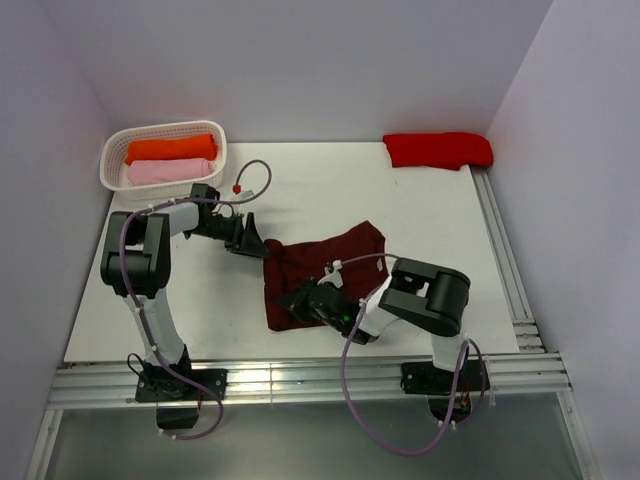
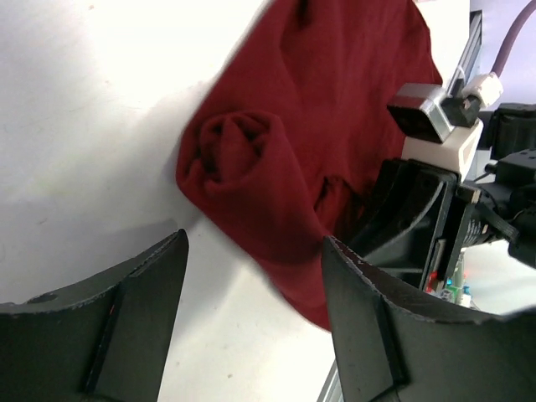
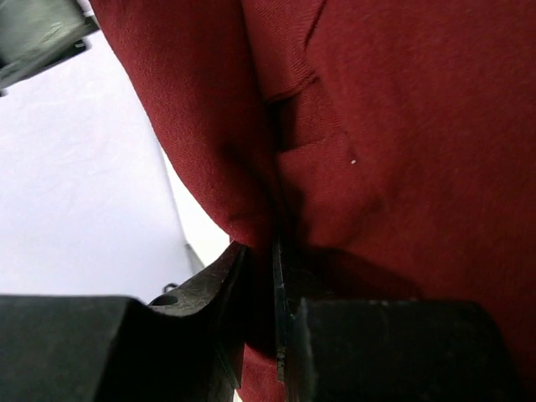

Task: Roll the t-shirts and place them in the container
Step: Roll the tshirt

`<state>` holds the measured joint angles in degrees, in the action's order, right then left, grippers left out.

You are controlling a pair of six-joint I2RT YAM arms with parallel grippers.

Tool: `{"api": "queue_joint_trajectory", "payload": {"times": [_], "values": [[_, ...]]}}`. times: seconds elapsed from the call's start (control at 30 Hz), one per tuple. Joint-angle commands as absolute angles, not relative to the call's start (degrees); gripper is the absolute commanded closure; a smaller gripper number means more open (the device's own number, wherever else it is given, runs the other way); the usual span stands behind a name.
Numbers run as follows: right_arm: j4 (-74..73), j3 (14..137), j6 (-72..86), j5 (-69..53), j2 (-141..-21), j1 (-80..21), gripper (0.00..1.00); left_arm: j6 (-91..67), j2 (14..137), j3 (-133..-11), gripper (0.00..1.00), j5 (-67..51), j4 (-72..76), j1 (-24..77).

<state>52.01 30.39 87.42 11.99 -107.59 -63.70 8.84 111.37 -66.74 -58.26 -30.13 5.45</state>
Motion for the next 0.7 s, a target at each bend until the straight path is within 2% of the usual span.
{"api": "queue_joint_trajectory", "payload": {"times": [0.0, 0.17, 0.27, 0.3, 0.37, 0.4, 0.5, 0.57, 0.67], "values": [[59.9, 29.8, 90.9, 8.9, -110.9, -63.8, 0.89, 7.6, 113.0, -66.1, 0.31, -60.2, -26.5, 6.0], [52.6, 32.2, 89.7, 9.7, -110.1, -63.9, 0.87, 4.7, 113.0, -65.7, 0.35, -59.5, -24.3, 6.8], [41.7, 35.2, 87.6, 10.7, -107.5, -64.2, 0.79, 2.8, 112.2, -65.8, 0.48, -56.6, -23.5, 7.6], [38.7, 36.1, 86.9, 11.8, -106.1, -64.2, 0.74, 2.5, 111.9, -66.3, 0.58, -56.4, -23.7, 7.8], [30.9, 38.8, 84.9, 13.1, -104.9, -64.5, 0.66, 2.2, 111.4, -67.0, 0.66, -55.0, -24.7, 8.3], [27.8, 40.0, 84.3, 14.2, -103.9, -64.9, 0.58, 1.8, 110.7, -67.4, 0.74, -53.9, -24.9, 8.6], [13.8, 45.5, 82.2, 17.9, -102.7, -65.9, 0.44, 1.1, 108.3, -67.7, 0.85, -46.9, -25.0, 10.4], [3.1, 50.3, 81.2, 21.9, -102.0, -67.4, 0.39, 0.6, 106.6, -67.5, 0.91, -41.3, -25.0, 12.0], [-12.5, 58.1, 80.8, 26.7, -102.0, -69.3, 0.36, 0.5, 105.5, -67.5, 0.93, -36.5, -25.2, 13.7]]}}
